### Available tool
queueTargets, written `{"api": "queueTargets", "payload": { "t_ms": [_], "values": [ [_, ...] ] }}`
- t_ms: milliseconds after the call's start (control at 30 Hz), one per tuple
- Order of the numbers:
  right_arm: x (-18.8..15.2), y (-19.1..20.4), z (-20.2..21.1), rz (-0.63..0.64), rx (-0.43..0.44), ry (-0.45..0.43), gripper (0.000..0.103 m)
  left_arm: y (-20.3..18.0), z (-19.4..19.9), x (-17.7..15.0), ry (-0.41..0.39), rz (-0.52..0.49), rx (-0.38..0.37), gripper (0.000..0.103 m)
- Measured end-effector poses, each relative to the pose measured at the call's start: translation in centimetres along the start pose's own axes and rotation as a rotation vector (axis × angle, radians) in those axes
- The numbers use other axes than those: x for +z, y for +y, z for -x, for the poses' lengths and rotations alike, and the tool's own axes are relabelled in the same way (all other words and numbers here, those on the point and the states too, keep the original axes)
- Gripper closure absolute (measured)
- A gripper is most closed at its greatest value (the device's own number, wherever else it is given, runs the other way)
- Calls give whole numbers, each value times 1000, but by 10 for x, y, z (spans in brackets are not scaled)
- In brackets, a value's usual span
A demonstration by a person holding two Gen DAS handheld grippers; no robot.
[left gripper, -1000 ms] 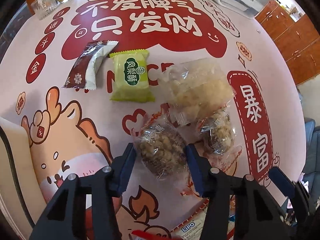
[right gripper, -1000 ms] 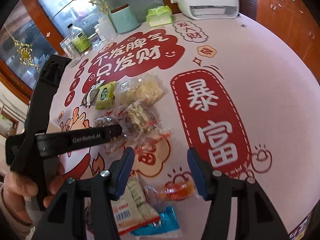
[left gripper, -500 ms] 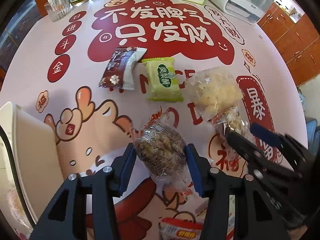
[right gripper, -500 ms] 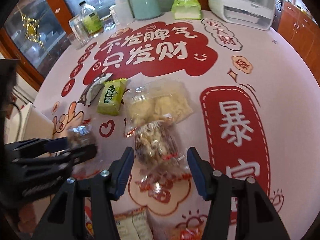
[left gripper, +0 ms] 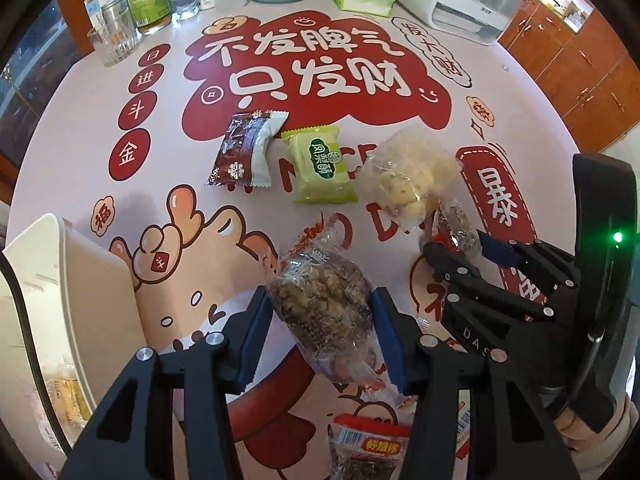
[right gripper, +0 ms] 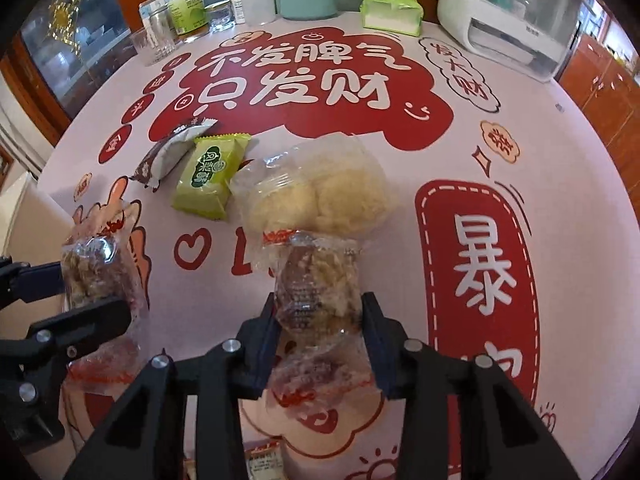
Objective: Organize snacks
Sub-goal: 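Grasp a clear bag of nuts with left tool while right tool grasps another nut bag, then carry both nut bags over the white tray and open both tools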
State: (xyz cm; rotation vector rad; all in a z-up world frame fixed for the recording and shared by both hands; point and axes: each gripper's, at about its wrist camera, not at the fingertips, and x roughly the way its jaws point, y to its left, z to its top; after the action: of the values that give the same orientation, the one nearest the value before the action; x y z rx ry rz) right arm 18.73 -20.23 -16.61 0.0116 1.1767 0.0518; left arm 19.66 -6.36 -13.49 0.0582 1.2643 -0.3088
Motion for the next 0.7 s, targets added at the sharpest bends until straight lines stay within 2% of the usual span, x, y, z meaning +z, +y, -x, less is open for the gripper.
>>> {"api": "queueTargets", "payload": {
  "t_ms": [300,467,700],
  "values": [
    [-22,2,27,-75,49,-14,66,-3,32,-14,-48,-65,7,54],
    [-38,18,59,-88,72,-56,66,2,62,-23,-88,-101,12,54],
    [-51,51,113,-75,104,-139,66,21,116,-41,-186,-158,45,54]
  ]
}}
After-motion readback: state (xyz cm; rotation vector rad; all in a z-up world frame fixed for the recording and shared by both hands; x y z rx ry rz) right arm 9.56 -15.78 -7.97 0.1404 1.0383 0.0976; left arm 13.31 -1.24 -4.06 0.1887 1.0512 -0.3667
